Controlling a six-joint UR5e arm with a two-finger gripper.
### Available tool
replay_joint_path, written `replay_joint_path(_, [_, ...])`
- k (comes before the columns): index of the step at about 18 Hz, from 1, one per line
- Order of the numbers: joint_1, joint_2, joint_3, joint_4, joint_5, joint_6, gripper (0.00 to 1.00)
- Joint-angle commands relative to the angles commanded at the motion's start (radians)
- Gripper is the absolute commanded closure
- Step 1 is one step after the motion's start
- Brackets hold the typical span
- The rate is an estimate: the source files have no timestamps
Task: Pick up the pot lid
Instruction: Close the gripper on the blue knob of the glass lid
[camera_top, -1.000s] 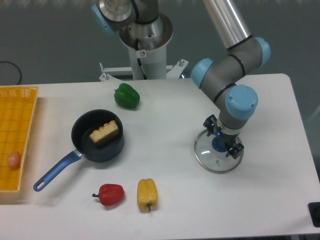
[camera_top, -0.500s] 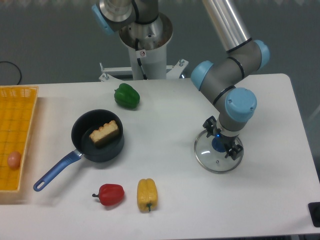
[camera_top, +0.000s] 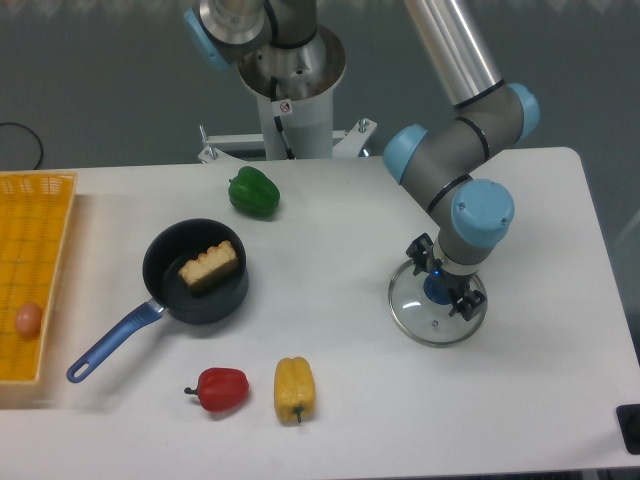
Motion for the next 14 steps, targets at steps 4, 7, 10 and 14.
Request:
replay_joint_path(4, [0.002,0.0,-0.002,0.0,0.003,0.0,0.11])
replay_joint_path(7, [0.0,0.0,-0.002,0.0,0.015,0.0,0.15])
replay_joint_path(10, [0.0,0.0,-0.002,0.0,0.015,0.0,0.19])
replay_joint_path(14, [0.0,0.0,-0.002,0.0,0.015,0.0,0.23])
